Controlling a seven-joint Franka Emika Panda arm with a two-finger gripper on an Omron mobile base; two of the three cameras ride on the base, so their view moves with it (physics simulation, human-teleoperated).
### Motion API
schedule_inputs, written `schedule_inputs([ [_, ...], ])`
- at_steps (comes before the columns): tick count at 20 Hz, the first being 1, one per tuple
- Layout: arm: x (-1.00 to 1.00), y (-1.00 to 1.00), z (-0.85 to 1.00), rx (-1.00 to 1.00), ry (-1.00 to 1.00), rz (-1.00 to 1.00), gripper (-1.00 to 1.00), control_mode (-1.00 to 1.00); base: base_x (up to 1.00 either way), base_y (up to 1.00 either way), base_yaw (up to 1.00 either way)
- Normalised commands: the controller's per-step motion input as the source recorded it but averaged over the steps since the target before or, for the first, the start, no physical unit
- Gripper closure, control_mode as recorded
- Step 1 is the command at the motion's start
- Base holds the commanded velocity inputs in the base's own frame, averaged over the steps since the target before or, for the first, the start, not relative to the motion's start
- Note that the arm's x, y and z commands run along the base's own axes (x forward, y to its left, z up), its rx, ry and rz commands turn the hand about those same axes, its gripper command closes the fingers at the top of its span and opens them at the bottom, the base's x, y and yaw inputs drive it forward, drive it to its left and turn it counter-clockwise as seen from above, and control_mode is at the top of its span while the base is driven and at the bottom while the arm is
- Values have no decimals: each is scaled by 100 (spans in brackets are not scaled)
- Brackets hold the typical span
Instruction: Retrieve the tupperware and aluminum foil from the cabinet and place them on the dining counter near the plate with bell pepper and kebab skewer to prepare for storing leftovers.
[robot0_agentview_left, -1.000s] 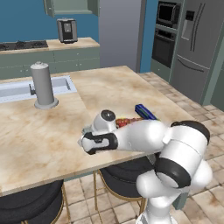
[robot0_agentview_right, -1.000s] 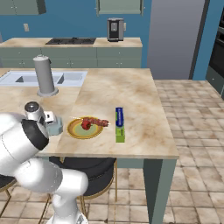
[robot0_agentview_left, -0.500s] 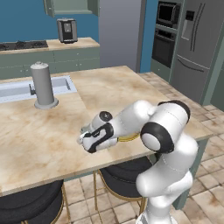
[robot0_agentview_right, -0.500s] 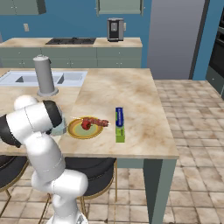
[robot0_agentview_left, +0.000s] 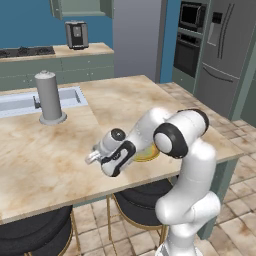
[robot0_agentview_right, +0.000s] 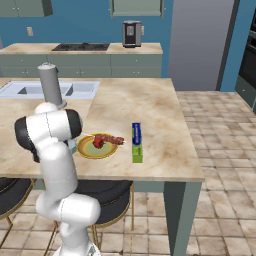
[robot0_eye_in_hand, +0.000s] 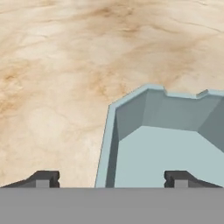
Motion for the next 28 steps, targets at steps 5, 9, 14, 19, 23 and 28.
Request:
schedule_inputs([
  [5,-57,0,100,0,-11,-15,-100,-100,0,0,0],
  [9,-84,0,100,-2,-11,-21,-100,-100,0,0,0],
  [14,-94,-11,96,-2,-4,-30,-100,-100,0,0,0],
  [19,-39,-34,100,1,-2,-27,-100,-100,0,0,0],
  [23,-53,-51,100,8,0,-30,-100,-100,0,0,0],
  [28,-58,-66,100,5,-5,-19,-100,-100,0,0,0],
])
